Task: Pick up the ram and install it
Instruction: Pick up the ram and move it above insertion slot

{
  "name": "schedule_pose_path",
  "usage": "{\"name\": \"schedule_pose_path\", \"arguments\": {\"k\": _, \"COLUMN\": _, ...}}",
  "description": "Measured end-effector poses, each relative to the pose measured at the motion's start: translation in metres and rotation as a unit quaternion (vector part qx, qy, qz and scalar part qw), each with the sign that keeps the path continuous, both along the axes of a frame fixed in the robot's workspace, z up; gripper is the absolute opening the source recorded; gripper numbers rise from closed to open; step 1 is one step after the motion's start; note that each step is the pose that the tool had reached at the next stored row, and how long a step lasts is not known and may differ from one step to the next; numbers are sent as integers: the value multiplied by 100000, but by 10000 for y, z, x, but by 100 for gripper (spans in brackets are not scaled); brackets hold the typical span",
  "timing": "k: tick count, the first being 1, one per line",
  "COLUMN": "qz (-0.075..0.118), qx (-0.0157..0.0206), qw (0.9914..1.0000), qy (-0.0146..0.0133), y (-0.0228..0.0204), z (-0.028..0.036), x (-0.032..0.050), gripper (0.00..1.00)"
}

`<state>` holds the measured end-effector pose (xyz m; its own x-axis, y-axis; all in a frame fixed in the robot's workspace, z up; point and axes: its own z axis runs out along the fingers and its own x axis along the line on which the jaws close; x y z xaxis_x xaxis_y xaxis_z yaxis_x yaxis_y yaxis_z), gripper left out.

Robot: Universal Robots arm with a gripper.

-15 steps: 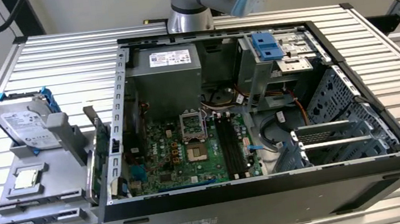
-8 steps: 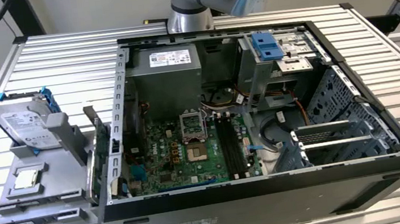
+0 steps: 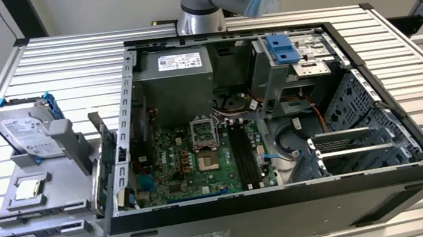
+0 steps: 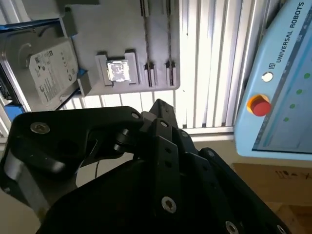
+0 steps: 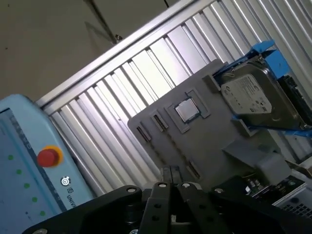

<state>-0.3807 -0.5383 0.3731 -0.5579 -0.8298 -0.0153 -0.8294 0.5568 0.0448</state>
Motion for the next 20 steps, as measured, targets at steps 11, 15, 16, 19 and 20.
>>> {"name": "schedule_pose_path", "arguments": {"k": 11, "qz": 9873, "qx": -12, "qw": 99511, "qy": -1, "y": 0, "z": 2, "x": 0, "gripper": 0}}
{"name": "schedule_pose_path", "arguments": {"k": 15, "qz": 12760, "qx": -22, "qw": 99183, "qy": -101, "y": 1, "z": 2, "x": 0, "gripper": 0}}
{"name": "schedule_pose_path", "arguments": {"k": 16, "qz": 13623, "qx": -36, "qw": 99068, "qy": -215, "y": 1, "z": 1, "x": 1, "gripper": 0}}
{"name": "schedule_pose_path", "arguments": {"k": 19, "qz": 16245, "qx": -76, "qw": 98670, "qy": -472, "y": 1, "z": -2, "x": 1, "gripper": 0}}
{"name": "schedule_pose_path", "arguments": {"k": 20, "qz": 17184, "qx": -85, "qw": 98511, "qy": -581, "y": 1, "z": -6, "x": 0, "gripper": 0}}
